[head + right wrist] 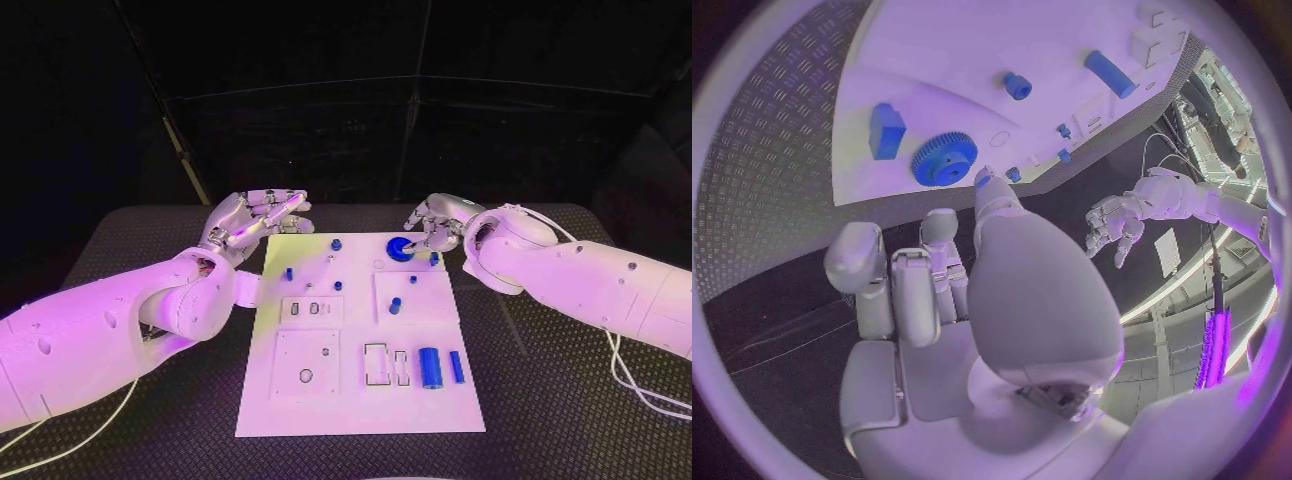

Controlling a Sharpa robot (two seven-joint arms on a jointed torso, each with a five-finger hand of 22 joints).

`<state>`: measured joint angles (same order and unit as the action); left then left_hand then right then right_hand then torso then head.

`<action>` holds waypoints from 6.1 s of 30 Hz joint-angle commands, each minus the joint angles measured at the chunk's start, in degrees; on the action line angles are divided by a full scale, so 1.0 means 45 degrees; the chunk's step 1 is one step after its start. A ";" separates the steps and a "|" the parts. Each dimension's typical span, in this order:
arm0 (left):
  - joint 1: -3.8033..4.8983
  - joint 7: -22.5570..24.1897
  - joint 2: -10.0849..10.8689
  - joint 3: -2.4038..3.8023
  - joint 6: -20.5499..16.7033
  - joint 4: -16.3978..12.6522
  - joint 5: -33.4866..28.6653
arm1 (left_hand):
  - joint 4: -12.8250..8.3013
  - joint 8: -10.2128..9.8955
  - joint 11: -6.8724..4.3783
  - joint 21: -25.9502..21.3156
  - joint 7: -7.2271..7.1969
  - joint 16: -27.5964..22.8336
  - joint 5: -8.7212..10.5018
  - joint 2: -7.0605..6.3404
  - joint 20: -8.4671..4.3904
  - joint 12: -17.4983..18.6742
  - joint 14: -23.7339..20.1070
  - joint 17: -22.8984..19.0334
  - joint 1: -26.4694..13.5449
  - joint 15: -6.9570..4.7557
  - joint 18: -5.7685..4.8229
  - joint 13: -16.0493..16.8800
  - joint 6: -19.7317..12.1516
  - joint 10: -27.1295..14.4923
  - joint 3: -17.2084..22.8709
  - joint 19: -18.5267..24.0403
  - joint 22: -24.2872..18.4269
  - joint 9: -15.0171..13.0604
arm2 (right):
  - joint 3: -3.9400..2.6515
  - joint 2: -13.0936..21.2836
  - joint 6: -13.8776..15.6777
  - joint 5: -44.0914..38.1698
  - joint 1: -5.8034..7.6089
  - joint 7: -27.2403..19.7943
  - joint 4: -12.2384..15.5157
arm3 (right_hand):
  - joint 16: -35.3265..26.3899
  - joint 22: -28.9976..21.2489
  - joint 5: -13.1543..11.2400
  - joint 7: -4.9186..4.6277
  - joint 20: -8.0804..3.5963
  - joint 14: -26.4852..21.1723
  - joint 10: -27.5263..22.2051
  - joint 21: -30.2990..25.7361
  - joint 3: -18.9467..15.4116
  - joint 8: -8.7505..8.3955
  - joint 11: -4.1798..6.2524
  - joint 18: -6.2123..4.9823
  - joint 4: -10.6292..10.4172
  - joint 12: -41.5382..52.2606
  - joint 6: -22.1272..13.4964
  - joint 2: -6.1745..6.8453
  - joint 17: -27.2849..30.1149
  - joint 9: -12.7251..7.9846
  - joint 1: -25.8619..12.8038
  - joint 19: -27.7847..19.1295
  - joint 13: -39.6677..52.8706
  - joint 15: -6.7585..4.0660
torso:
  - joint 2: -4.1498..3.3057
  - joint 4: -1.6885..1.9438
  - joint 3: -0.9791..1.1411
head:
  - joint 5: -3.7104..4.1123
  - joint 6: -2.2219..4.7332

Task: Assemble the parts on the task board

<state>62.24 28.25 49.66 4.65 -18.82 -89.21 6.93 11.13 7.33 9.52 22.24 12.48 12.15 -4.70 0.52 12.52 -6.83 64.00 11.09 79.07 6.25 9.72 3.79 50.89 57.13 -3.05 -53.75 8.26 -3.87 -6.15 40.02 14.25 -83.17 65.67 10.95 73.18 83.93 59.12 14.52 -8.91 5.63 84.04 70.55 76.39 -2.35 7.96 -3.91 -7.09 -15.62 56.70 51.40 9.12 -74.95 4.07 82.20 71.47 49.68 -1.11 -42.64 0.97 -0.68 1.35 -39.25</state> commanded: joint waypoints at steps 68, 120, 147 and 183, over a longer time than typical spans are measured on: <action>-0.0008 0.0007 -0.0139 0.0014 0.0354 0.0145 0.0044 | 0.0000 -0.0099 -0.0008 -0.0098 -0.0052 -0.0134 0.0048 0.0137 0.0036 0.0102 0.0051 0.0046 0.0076 0.0050 0.0174 -0.0008 0.0132 0.0135 -0.0102 -0.0069 -0.0045 0.0009 | -0.0005 -0.1441 0.0769 -0.2225 0.0000 -0.0525 0.0513 | 0.0703 0.1373 -0.0663 0.0446 -0.0268 0.0987 0.2071 0.0801 0.1991 0.1010 0.0416 0.0465 0.0985 0.4332 0.1778 -0.1259 -0.1600 0.0005 0.1136 0.0813 0.5153 -0.0181 | -0.0017 0.0067 0.0021 | -0.0257 -0.0194; 0.0003 -0.0033 -0.0216 0.0016 0.0320 0.0189 0.0044 | -0.0006 -0.0106 -0.0012 -0.0104 -0.0058 -0.0147 0.0046 0.0156 0.0036 0.0111 0.0053 0.0053 0.0087 0.0049 0.0174 -0.0007 0.0146 0.0149 -0.0102 -0.0072 -0.0051 0.0009 | 0.0536 -0.4211 -0.0719 -0.3197 0.0006 -0.0109 -0.1565 | 0.0663 0.1250 -0.0771 -0.0234 0.0254 0.0951 0.1372 0.0714 0.1505 -0.0585 -0.0222 0.0436 0.0635 0.3685 -0.0336 -0.0383 -0.1495 -0.0027 -0.0583 0.0662 0.4529 0.0373 | -0.0009 -0.0001 0.0052 | -0.0388 -0.0407; 0.0001 -0.0027 -0.0106 0.0014 0.0350 0.0298 0.0043 | -0.0033 -0.0139 -0.0016 -0.0126 -0.0068 -0.0193 0.0048 0.0178 0.0035 0.0150 0.0059 0.0076 0.0120 0.0048 0.0175 -0.0008 0.0172 0.0177 -0.0122 -0.0078 -0.0073 0.0010 | 0.0529 0.1349 0.1357 0.2683 -0.0058 -0.3210 0.1348 | 0.0683 0.1255 0.0263 -0.0216 0.0270 0.0948 0.1485 0.0715 0.1005 -0.0555 -0.0207 0.0433 0.0751 0.3875 -0.0113 -0.0416 -0.1548 -0.0014 -0.0324 0.0646 0.4742 0.0373 | 0.0071 -0.0201 0.0118 | -0.0025 -0.0163; -0.0006 -0.0043 -0.0277 0.0014 0.0410 0.0526 0.0043 | -0.0039 -0.0149 -0.0024 -0.0137 -0.0083 -0.0219 0.0050 0.0187 0.0036 0.0163 0.0053 0.0084 0.0125 0.0048 0.0175 -0.0006 0.0195 0.0201 -0.0135 -0.0079 -0.0084 0.0008 | 0.0536 0.1530 0.0169 0.3002 -0.0651 -0.4061 -0.0456 | 0.0684 0.1213 0.0269 -0.0179 0.0260 0.0949 0.1461 0.0684 0.0786 -0.0491 -0.0179 0.0424 0.1060 0.3854 0.0073 -0.0616 -0.1575 0.0021 0.0093 0.0611 0.4744 0.0354 | 0.0073 -0.0170 0.0086 | 0.0123 -0.0270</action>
<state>62.14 27.68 48.50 4.65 -17.64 -86.81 6.96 10.89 6.89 9.31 21.82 12.07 11.53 -4.70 0.98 12.52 -6.39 64.00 11.41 79.53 6.25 9.72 3.81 51.30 57.74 -3.29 -53.75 7.93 -3.89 -3.71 46.97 15.92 -69.91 62.66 -6.62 71.14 87.08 64.52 15.66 -9.77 6.78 84.04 77.38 79.60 1.22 5.54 -5.02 -5.32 -11.05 74.04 51.47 6.40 -74.91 4.12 82.26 74.64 70.98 0.11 -42.32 0.21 -0.29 1.81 -40.42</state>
